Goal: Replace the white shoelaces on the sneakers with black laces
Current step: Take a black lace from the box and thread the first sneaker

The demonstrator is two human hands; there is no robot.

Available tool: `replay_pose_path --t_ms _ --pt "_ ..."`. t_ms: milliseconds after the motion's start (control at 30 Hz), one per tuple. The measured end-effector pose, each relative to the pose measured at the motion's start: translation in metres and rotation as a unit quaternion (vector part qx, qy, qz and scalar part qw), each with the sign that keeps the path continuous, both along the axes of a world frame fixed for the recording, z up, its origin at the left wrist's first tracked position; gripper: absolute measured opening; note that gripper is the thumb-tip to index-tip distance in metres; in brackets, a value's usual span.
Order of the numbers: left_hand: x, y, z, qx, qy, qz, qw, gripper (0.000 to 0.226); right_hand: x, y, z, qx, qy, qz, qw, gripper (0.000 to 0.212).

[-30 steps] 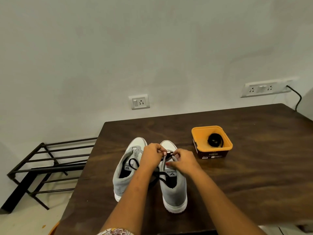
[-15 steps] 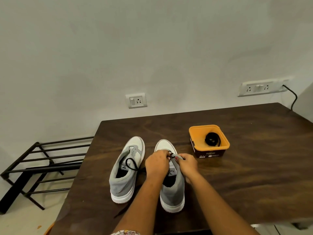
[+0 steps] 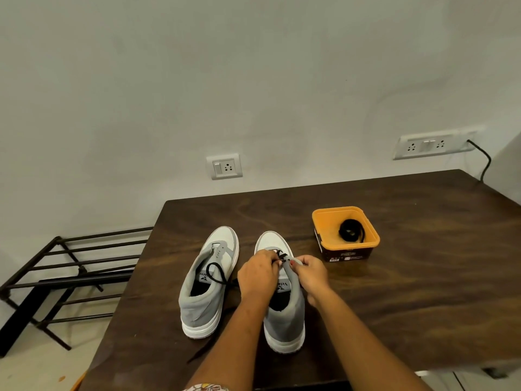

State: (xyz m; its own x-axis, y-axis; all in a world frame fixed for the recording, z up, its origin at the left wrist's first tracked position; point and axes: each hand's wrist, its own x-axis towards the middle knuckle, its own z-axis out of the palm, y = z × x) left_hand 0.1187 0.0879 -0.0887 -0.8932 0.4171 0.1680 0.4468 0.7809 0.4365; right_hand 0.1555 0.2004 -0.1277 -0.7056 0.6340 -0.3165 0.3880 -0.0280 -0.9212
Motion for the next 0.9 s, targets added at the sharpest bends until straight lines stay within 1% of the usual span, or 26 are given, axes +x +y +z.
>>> replay_pose_path --t_ms 133,333,500,733,900 --pt "0.003 0.003 -0.001 0.013 -0.009 0.007 1.000 0.018 0.002 0.000 0.002 -0.016 0.014 0.005 1.000 0.014" --pt "0.005 0.008 -0.004 0.030 -0.005 0.020 0.999 0.018 0.004 -0.002 0.003 0.016 0.019 0.015 1.000 0.016" --pt "0.001 0.011 -0.005 0.017 0.000 0.025 1.000 0.018 0.005 -0.002 0.002 0.037 0.021 0.023 0.999 0.012" --pt "0.004 0.018 -0.008 -0.036 0.031 0.022 0.999 0.021 0.007 -0.004 -0.001 0.089 0.024 0.011 0.996 0.008" --pt "0.003 0.020 -0.009 -0.058 0.043 0.023 0.997 0.020 0.009 -0.007 0.000 0.137 0.028 0.010 0.990 0.014"
